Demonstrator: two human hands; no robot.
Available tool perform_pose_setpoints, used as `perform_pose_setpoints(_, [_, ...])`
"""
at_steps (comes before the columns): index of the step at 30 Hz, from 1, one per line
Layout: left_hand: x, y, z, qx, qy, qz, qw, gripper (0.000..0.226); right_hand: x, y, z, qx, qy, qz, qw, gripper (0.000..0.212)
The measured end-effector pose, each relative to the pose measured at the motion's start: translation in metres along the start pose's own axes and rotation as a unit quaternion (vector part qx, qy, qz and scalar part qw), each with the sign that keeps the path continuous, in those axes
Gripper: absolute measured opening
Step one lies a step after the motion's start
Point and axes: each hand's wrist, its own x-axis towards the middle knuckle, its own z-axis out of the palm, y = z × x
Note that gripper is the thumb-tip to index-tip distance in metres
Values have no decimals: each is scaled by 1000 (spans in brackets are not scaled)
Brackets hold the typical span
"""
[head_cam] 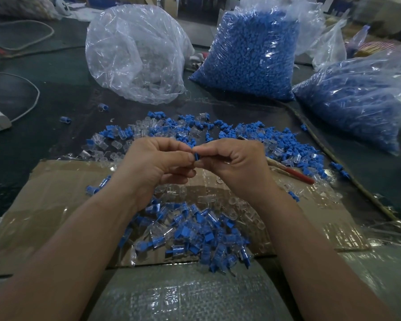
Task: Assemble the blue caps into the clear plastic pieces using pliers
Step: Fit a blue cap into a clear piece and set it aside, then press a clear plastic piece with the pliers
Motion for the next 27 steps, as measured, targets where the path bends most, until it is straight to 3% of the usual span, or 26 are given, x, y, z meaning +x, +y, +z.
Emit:
perform_pose_setpoints(4, [0,-1,0,4,8,10,1000,18,0,-4,-3,-21,-26,16,999,32])
perform_pose_setpoints(8, [1,-1,-1,-8,29,19,999,19,4,0,-21,-84,-25,165,982,68])
perform_pose_setpoints(11, [2,0,-2,-22,39,17,999,20,3,20,-47,-184,-20,274,944,72])
perform_pose_setpoints(15, [2,0,-1,-25,36,13,999,15,-3,39,-68,-281,-137,413,855,91])
perform_pose_setpoints(17, [2,0,-1,-24,36,13,999,18,-5,42,-71,-302,-177,436,829,96])
perform_pose_setpoints(22, [2,-1,-1,-21,37,16,999,19,-6,36,-75,-268,-226,457,817,110])
perform_pose_setpoints(25, [1,-1,-1,-22,36,18,999,17,-6,33,-76,-280,-262,455,804,110])
perform_pose_setpoints(27, [1,-1,-1,-22,36,18,999,15,-5,34,-75,-274,-244,464,807,102])
